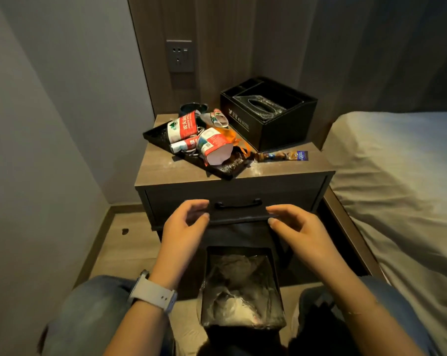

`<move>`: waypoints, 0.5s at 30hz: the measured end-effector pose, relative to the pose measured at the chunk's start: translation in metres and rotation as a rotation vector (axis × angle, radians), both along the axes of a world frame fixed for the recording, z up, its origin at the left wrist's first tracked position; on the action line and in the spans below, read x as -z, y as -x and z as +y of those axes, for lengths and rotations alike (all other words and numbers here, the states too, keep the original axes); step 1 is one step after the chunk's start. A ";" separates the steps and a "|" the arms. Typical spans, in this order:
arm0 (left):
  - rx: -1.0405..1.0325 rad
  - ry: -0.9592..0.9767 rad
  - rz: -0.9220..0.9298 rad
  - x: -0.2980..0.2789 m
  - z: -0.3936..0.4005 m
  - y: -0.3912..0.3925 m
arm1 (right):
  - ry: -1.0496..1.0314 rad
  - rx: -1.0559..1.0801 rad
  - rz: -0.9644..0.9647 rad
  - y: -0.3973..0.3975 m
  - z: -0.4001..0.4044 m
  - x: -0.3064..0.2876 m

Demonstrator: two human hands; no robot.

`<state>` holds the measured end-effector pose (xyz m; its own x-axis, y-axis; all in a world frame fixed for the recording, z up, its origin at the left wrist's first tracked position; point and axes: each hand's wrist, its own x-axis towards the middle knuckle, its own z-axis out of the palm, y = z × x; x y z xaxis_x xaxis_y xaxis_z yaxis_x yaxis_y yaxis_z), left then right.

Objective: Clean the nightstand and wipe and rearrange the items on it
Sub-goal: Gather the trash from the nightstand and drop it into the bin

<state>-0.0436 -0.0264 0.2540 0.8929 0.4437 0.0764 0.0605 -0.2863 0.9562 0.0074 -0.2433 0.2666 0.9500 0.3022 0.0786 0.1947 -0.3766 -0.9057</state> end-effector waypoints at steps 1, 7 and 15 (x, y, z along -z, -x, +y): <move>-0.002 -0.019 -0.024 -0.006 0.003 -0.010 | 0.027 -0.005 -0.029 -0.010 0.002 -0.002; 0.073 -0.269 -0.122 -0.043 0.030 -0.081 | 0.180 -0.019 -0.249 -0.082 0.012 -0.018; 0.105 -0.841 -0.090 -0.057 0.046 -0.166 | 0.703 0.006 -0.468 -0.204 0.011 -0.010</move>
